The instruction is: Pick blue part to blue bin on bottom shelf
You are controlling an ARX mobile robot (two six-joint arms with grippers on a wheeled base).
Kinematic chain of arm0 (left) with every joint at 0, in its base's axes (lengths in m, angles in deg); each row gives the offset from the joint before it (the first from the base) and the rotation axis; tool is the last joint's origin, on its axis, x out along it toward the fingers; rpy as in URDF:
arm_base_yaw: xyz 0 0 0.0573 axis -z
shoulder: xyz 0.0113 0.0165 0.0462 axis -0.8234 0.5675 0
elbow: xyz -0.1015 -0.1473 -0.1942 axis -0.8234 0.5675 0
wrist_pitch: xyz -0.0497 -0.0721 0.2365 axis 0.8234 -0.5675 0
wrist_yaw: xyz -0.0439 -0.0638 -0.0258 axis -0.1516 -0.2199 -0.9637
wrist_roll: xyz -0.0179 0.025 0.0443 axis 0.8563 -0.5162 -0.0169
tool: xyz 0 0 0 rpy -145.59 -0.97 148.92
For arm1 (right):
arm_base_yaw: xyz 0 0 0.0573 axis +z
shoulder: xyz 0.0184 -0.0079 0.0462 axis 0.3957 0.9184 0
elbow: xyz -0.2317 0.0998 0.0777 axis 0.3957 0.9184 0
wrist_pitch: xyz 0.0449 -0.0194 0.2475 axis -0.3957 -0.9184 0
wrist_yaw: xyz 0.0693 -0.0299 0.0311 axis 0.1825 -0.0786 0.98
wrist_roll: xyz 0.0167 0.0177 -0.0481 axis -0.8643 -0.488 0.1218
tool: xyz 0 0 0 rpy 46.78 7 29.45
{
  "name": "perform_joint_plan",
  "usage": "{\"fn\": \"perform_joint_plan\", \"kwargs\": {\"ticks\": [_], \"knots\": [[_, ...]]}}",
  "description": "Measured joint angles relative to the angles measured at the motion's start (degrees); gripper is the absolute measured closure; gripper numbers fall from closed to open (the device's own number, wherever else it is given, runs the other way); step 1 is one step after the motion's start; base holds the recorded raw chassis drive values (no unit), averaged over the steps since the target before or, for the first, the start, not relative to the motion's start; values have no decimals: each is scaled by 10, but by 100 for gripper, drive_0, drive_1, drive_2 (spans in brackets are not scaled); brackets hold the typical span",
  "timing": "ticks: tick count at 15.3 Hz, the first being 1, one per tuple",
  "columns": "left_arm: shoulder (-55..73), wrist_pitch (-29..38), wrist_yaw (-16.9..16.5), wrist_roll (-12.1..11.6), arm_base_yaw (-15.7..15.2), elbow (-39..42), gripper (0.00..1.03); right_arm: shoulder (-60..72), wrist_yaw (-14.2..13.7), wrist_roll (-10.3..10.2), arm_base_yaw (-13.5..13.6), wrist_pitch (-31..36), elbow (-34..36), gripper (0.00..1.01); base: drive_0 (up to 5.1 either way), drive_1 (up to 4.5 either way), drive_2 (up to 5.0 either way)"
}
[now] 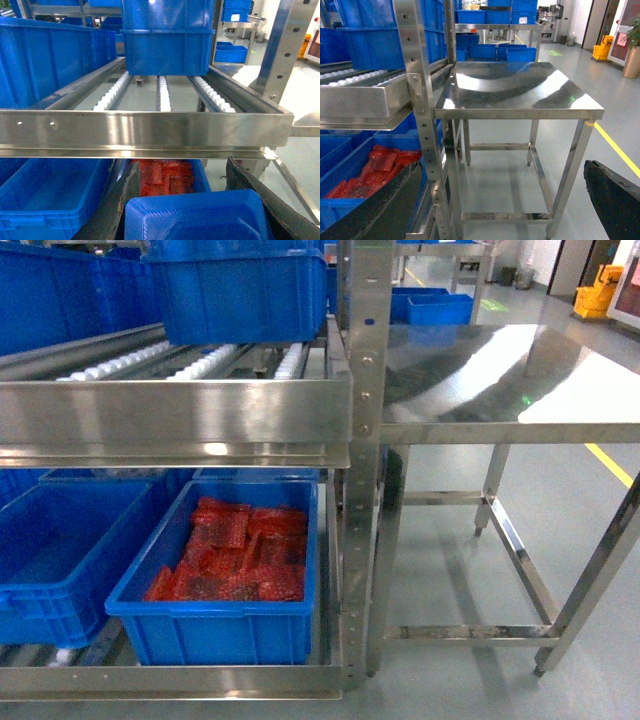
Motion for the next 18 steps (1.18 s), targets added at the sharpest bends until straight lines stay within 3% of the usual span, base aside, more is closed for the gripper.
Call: {"fn": "perform_joint_plan", "kwargs": {"ticks": [18], "knots": [[0,0,1,0,0,0,59,0,0,0,0,2,0,3,-506,239,239]]}}
